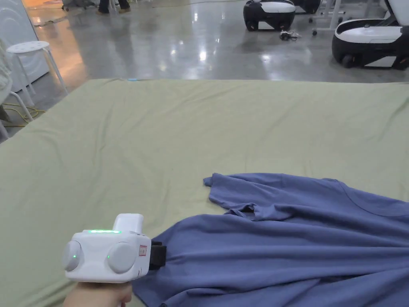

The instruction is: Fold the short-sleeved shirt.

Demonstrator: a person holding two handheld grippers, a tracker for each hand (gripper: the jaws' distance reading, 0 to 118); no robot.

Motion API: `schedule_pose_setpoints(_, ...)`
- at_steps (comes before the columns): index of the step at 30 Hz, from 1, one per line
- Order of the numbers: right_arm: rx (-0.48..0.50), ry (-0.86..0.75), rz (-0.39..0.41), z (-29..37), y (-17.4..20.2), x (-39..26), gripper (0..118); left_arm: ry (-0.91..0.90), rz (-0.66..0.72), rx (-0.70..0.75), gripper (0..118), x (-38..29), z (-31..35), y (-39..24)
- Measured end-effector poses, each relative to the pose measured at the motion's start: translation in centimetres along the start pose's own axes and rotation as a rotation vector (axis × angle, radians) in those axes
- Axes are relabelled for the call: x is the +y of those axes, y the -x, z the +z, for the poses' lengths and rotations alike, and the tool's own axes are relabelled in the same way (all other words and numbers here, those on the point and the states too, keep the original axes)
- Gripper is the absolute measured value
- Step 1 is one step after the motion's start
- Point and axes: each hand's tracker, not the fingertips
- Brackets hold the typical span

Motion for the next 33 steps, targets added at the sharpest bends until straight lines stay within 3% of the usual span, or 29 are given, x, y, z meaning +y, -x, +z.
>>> schedule_pose_setpoints(2, -0.001, 0.013, -0.01, -0.5, -0.3, 0.0, 0, -0.027, -0.094, 0.006, 14, -0.1, 0.8, -0.9)
schedule_pose_setpoints(5, 0.015, 0.02, -0.014, -1.2, -0.3, 0.4, 0, -0.029, -0.166, 0.018, 1, -0.4, 1.4, -1.2)
schedule_pose_setpoints(8, 0.03, 0.02, -0.01, -1.7, -0.5, 0.7, 0, -0.039, -0.12, -0.114, 1, -0.6, 4.2, -1.6)
schedule_pose_setpoints(11, 0.052, 0.041, -0.014, -2.6, -1.0, 1.1, 0, -0.146, -0.211, -0.087, 1, -1.2, 7.0, -3.0)
schedule_pose_setpoints(14, 0.098, 0.134, -0.035, -5.2, -3.0, 2.0, 0, -0.188, -0.206, -0.138, 1, -0.9, 9.1, -3.3)
schedule_pose_setpoints(17, 0.024, 0.198, -0.04, -9.9, -6.1, 2.7, 1, -0.205, -0.175, -0.175, 1, -0.7, 10.4, -3.3)
schedule_pose_setpoints(18, -0.002, 0.242, -0.048, -12.1, -7.6, 2.7, 9, -0.203, -0.174, -0.192, 1, -0.5, 10.6, -3.2)
schedule_pose_setpoints(19, -0.006, 0.292, -0.045, -14.2, -8.7, 2.7, 30, -0.197, -0.18, -0.208, 1, -0.4, 10.6, -3.2)
schedule_pose_setpoints(21, 0.008, 0.405, -0.06, -19.1, -11.1, 2.1, 98, -0.204, -0.203, -0.209, 1, -0.3, 10.9, -3.6)
schedule_pose_setpoints(22, -0.008, 0.441, -0.08, -21.0, -12.0, 1.7, 108, -0.213, -0.21, -0.201, 1, -0.3, 11.0, -3.8)
schedule_pose_setpoints(26, -0.096, 0.606, -0.153, -27.4, -15.1, -1.1, 106, -0.206, -0.192, -0.212, 1, -0.1, 11.3, -4.6)
schedule_pose_setpoints(28, -0.13, 0.68, -0.198, -28.6, -16.3, -3.0, 82, -0.193, -0.201, -0.201, 1, 0.1, 10.9, -4.8)
schedule_pose_setpoints(30, -0.165, 0.8, -0.212, -28.9, -17.0, -5.1, 51, -0.175, -0.2, -0.201, 1, 0.0, 10.7, -4.7)
schedule_pose_setpoints(32, -0.081, 0.812, -0.231, -28.2, -17.3, -6.4, 31, -0.145, -0.205, -0.218, 1, 0.0, 10.0, -4.3)
schedule_pose_setpoints(33, -0.055, 0.761, -0.221, -27.5, -17.3, -6.2, 13, -0.144, -0.211, -0.217, 0, 0.0, 10.0, -4.3)
